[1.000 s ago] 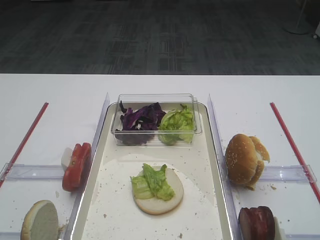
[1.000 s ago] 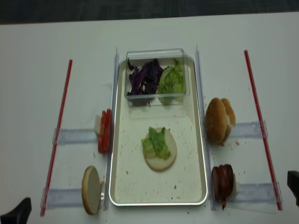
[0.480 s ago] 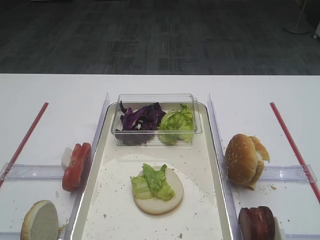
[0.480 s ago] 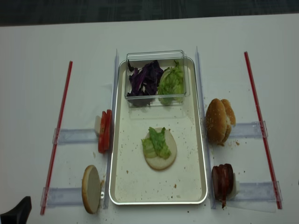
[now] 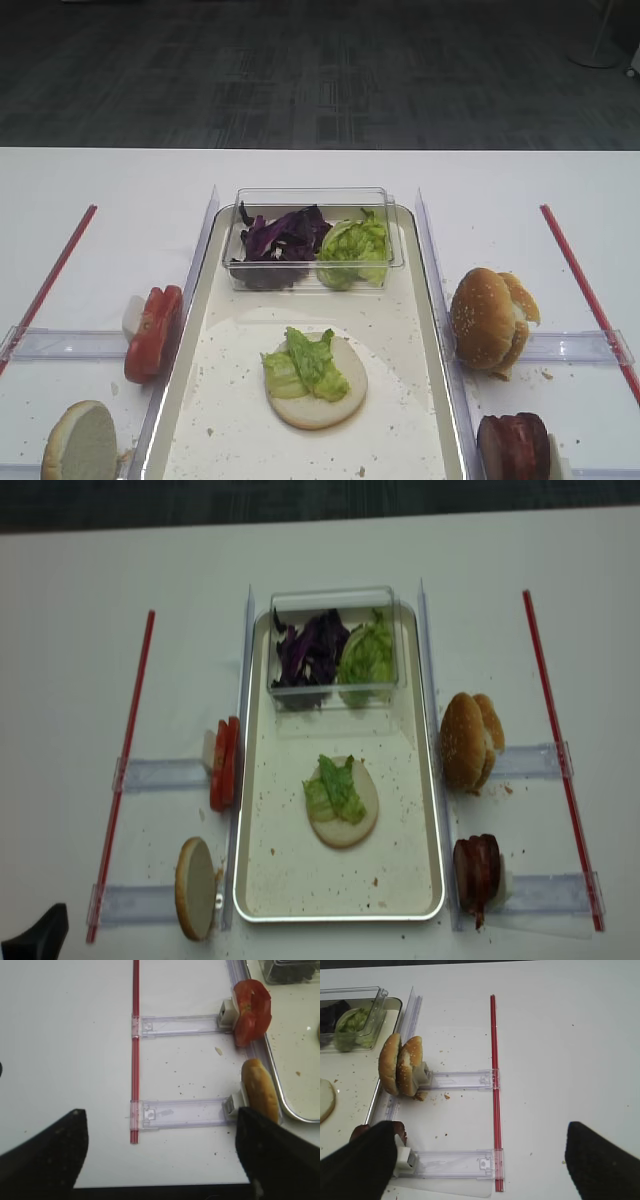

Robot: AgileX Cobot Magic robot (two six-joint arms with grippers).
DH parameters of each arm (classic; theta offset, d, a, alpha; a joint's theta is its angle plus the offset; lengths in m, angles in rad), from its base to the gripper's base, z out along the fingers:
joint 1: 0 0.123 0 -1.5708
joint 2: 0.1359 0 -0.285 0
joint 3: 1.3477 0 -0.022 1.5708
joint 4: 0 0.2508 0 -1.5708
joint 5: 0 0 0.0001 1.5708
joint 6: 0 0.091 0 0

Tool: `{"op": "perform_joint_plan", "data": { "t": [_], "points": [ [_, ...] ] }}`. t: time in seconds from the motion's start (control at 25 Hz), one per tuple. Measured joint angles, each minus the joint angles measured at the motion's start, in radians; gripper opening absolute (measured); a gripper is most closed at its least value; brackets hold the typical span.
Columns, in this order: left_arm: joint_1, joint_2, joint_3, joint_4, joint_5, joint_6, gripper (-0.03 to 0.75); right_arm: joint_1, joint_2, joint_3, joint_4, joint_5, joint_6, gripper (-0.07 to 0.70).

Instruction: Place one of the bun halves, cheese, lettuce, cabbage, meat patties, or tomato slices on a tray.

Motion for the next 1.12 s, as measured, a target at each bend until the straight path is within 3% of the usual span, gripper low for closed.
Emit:
{"op": "perform_joint_plan", "data": {
  "t": [1.12],
  "points": [
    [0.000, 0.000, 0.000, 0.000, 0.000, 0.000, 0.554, 0.000, 0.000, 0.000, 0.000, 0.000, 0.000, 0.692]
  ]
}}
